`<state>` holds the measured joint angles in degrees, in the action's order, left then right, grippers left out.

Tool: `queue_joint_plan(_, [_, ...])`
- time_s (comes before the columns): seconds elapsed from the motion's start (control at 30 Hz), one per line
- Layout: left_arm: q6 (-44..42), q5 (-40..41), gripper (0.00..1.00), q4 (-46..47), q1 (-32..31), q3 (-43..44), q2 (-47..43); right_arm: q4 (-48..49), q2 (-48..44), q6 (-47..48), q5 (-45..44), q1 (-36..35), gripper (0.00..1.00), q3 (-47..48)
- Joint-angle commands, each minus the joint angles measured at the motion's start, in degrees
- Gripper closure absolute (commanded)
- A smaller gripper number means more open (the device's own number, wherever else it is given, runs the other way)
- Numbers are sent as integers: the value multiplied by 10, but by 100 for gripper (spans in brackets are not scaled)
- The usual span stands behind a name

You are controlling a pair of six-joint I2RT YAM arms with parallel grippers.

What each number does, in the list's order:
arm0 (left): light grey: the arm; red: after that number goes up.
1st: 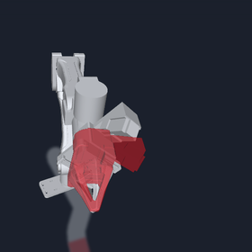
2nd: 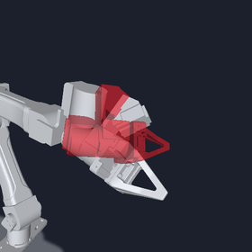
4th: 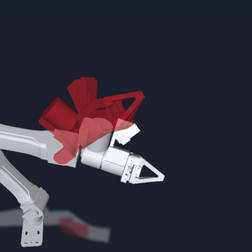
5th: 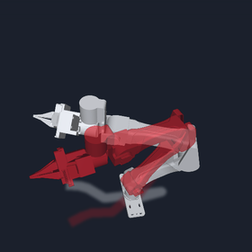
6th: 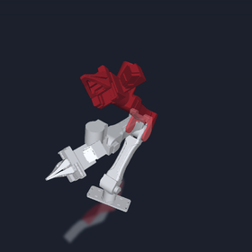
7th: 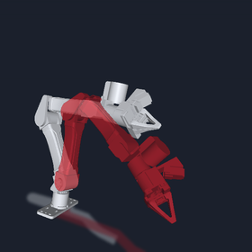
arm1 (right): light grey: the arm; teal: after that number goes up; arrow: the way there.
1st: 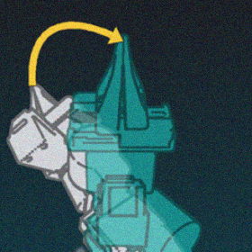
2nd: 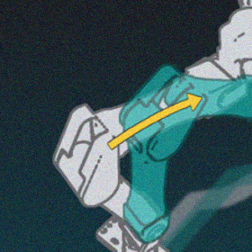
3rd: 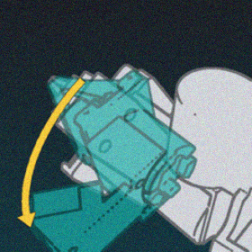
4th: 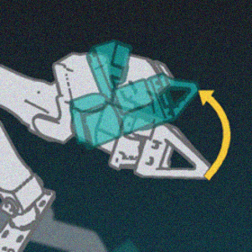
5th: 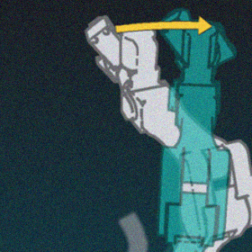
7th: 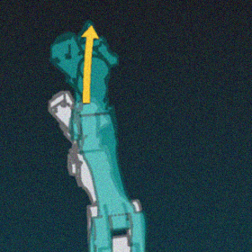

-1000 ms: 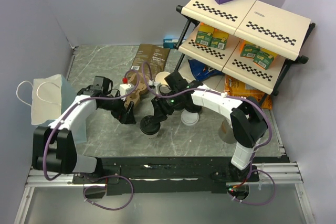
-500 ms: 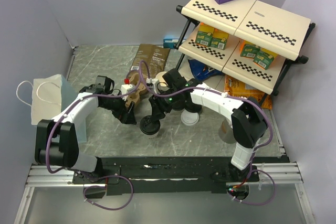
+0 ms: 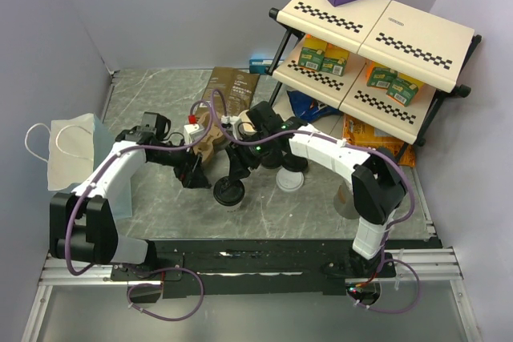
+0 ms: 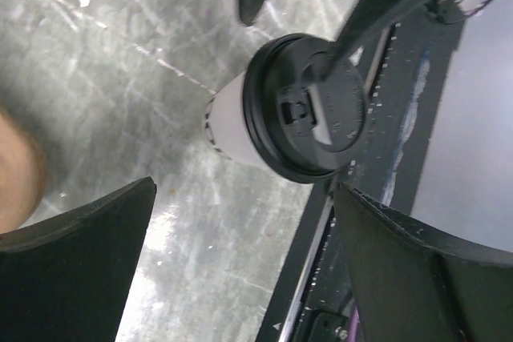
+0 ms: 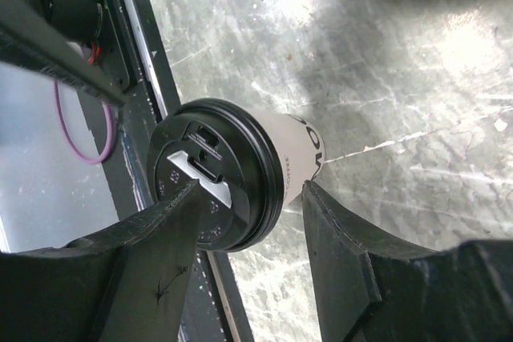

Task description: Pack the takeout coffee

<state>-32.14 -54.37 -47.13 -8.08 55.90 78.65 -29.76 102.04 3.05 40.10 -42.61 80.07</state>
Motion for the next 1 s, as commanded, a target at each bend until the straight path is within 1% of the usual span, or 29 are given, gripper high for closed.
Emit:
queue_joint_plan(0.0, [-33,-60,1,-28,-4,28,12,2,20,3,4,-4,40,35])
queue_joint_plan(0.17, [-5,-78,1,-3,-12,24,26,0,33,2,8,-4,40,43])
queue_joint_plan(0.2, [13,-79,1,4,-15,23,27,0,34,1,8,-4,40,44])
queue_joint_plan(0.27, [34,-68,1,36,-21,17,28,1,36,0,7,-4,40,46])
queue_joint_plan(0.3, [66,-64,1,54,-27,14,27,1,35,1,7,-4,40,46])
queue_joint_plan(0.43, [130,-45,1,130,-36,-5,22,1,39,0,-9,-4,40,50])
queue_joint_plan(0.5, [144,-39,1,139,-42,-9,25,1,40,-2,-15,-4,41,51])
queue_joint_plan(0.63, [146,-28,1,135,-52,-10,33,1,46,-7,-22,-4,41,51])
queue_joint_plan(0.87, [153,8,2,132,-52,-17,40,3,47,-13,-24,-4,41,51])
queue_joint_plan(0.97, [177,18,3,142,-52,-24,45,5,48,-18,-27,-4,41,50])
